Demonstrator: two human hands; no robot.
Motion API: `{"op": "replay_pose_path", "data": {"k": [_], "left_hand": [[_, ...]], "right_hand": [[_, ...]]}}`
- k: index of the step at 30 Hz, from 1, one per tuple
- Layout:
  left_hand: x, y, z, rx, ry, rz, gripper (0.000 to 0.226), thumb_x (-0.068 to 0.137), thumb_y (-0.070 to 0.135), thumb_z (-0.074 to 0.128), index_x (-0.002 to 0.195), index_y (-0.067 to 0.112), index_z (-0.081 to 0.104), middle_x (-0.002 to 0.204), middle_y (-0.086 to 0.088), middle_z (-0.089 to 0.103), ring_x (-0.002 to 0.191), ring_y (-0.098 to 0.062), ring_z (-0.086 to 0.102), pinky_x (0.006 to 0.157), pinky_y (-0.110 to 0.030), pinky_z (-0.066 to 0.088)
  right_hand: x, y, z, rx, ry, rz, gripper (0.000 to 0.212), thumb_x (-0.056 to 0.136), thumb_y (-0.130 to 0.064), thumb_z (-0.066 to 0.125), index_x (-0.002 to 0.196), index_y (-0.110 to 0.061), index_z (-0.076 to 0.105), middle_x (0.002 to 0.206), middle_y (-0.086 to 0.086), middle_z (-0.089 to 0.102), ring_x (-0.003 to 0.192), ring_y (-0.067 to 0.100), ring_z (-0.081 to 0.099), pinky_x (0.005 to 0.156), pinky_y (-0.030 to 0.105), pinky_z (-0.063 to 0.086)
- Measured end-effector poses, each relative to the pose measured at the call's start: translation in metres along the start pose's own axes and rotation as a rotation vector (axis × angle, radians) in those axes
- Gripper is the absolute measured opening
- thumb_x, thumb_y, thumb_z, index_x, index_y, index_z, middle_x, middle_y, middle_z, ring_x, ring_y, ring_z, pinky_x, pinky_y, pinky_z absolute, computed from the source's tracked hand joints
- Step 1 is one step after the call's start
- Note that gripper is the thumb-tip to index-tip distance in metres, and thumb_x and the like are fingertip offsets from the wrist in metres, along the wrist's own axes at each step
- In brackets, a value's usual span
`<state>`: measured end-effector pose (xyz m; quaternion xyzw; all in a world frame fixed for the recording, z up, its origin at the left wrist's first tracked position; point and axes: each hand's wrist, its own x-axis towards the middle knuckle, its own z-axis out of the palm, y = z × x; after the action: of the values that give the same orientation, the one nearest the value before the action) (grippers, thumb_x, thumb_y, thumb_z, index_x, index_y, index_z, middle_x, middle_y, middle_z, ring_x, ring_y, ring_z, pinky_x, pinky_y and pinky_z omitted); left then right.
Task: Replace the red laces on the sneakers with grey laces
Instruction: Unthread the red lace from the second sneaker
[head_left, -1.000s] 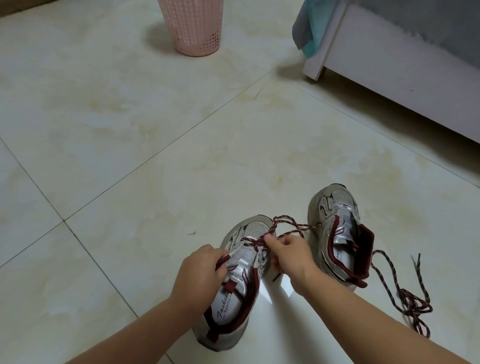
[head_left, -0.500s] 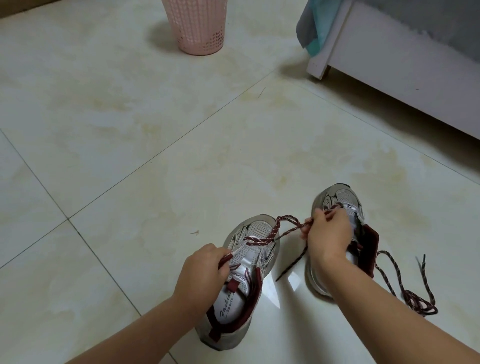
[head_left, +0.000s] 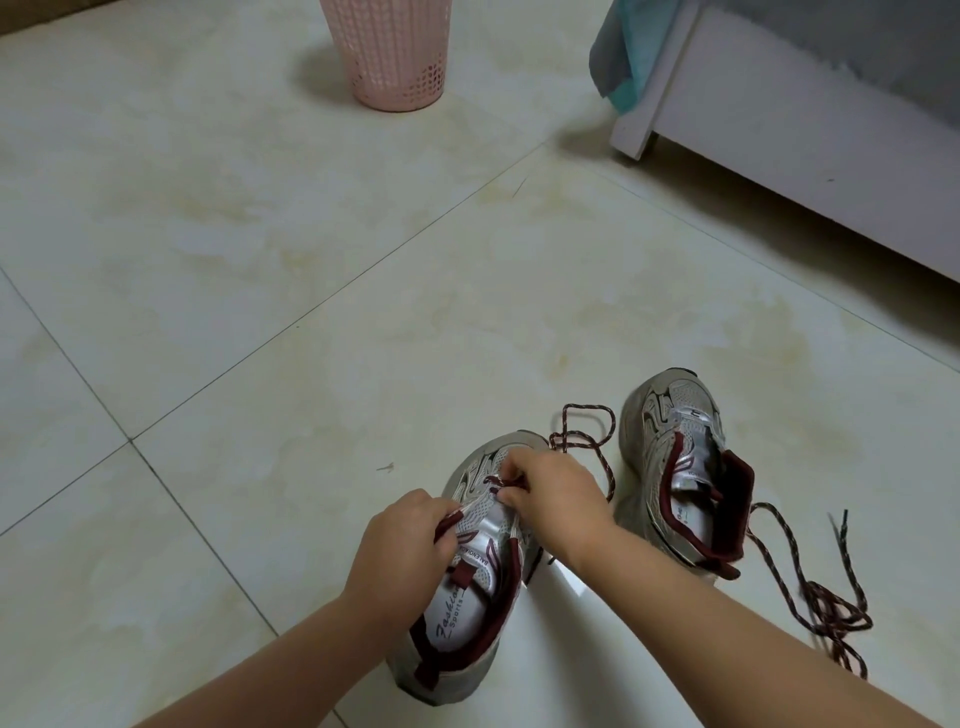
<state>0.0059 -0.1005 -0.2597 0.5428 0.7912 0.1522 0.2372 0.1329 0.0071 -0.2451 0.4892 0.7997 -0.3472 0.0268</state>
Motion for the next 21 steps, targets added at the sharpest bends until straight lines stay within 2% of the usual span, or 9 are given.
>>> {"op": "replay_pose_path", "data": {"k": [1, 3, 5, 7, 10, 14, 16, 18, 21], "left_hand": [[0.000, 0.000, 0.000, -0.002, -0.002, -0.002, 0.025, 0.089, 0.025, 0.048, 0.109, 0.027, 0.061, 0.093, 0.005, 0.057, 0.089, -0.012, 0.054, 0.069, -0.017, 0.033], [0.000, 0.000, 0.000, -0.002, -0.001, -0.002, 0.024, 0.089, 0.024, 0.048, 0.108, 0.025, 0.062, 0.094, 0.005, 0.057, 0.088, -0.012, 0.054, 0.069, -0.018, 0.035], [-0.001, 0.001, 0.000, -0.003, 0.000, 0.003, 0.023, 0.089, 0.022, 0.047, 0.105, 0.023, 0.063, 0.093, 0.004, 0.058, 0.087, -0.013, 0.055, 0.071, -0.019, 0.037], [-0.001, 0.001, 0.000, 0.007, -0.001, 0.003, 0.024, 0.089, 0.021, 0.046, 0.105, 0.022, 0.063, 0.094, 0.002, 0.058, 0.088, -0.015, 0.055, 0.074, -0.022, 0.039], [-0.001, 0.000, 0.000, 0.022, 0.009, -0.006, 0.024, 0.089, 0.020, 0.045, 0.106, 0.022, 0.063, 0.096, 0.001, 0.059, 0.091, -0.016, 0.056, 0.075, -0.022, 0.039], [-0.002, -0.001, 0.000, 0.022, 0.016, -0.014, 0.024, 0.089, 0.020, 0.045, 0.105, 0.021, 0.063, 0.095, 0.001, 0.060, 0.089, -0.016, 0.056, 0.074, -0.022, 0.039], [-0.002, 0.000, 0.000, 0.024, 0.013, -0.011, 0.024, 0.088, 0.020, 0.045, 0.105, 0.021, 0.063, 0.095, 0.001, 0.060, 0.089, -0.016, 0.056, 0.076, -0.024, 0.041], [-0.002, 0.000, 0.000, 0.014, 0.016, -0.011, 0.024, 0.089, 0.021, 0.046, 0.106, 0.022, 0.063, 0.095, 0.001, 0.060, 0.090, -0.016, 0.056, 0.076, -0.023, 0.040], [-0.002, 0.000, 0.000, 0.003, 0.021, -0.009, 0.024, 0.088, 0.022, 0.047, 0.107, 0.023, 0.063, 0.095, 0.002, 0.059, 0.089, -0.015, 0.056, 0.073, -0.021, 0.037]], "right_hand": [[0.002, -0.001, 0.001, -0.012, 0.008, 0.001, 0.006, 0.085, -0.017, 0.059, 0.081, -0.021, 0.055, 0.085, -0.004, 0.061, 0.085, 0.021, 0.056, 0.068, 0.029, 0.042], [0.007, 0.000, 0.003, 0.011, 0.037, 0.023, 0.025, 0.084, -0.006, 0.052, 0.067, -0.023, 0.045, 0.076, -0.009, 0.051, 0.078, 0.021, 0.051, 0.059, 0.028, 0.037], [0.010, 0.000, 0.001, 0.071, 0.083, 0.072, 0.032, 0.084, 0.000, 0.045, 0.063, -0.025, 0.040, 0.076, -0.008, 0.041, 0.073, 0.020, 0.047, 0.053, 0.026, 0.031], [0.015, 0.002, -0.008, 0.142, 0.173, 0.139, 0.031, 0.083, 0.002, 0.040, 0.066, -0.023, 0.040, 0.082, 0.000, 0.044, 0.068, 0.019, 0.045, 0.050, 0.026, 0.027], [0.020, 0.010, -0.033, 0.309, 0.430, 0.260, 0.026, 0.081, 0.006, 0.038, 0.069, -0.016, 0.044, 0.083, 0.008, 0.053, 0.068, 0.022, 0.045, 0.055, 0.028, 0.029], [0.019, 0.022, -0.065, 0.591, 0.721, 0.424, 0.020, 0.090, -0.003, 0.038, 0.074, -0.014, 0.043, 0.067, -0.004, 0.044, 0.058, 0.013, 0.038, 0.050, 0.026, 0.028], [0.019, 0.024, -0.071, 0.653, 0.785, 0.451, 0.020, 0.092, -0.006, 0.039, 0.075, -0.015, 0.043, 0.067, -0.007, 0.045, 0.058, 0.010, 0.039, 0.052, 0.022, 0.030], [0.017, 0.021, -0.068, 0.573, 0.696, 0.391, 0.013, 0.092, -0.008, 0.042, 0.082, -0.014, 0.048, 0.072, -0.003, 0.055, 0.064, 0.016, 0.047, 0.052, 0.025, 0.031], [0.013, 0.014, -0.045, 0.273, 0.359, 0.234, 0.016, 0.091, -0.009, 0.044, 0.102, -0.016, 0.054, 0.092, 0.009, 0.064, 0.081, 0.028, 0.057, 0.066, 0.031, 0.043]]}}
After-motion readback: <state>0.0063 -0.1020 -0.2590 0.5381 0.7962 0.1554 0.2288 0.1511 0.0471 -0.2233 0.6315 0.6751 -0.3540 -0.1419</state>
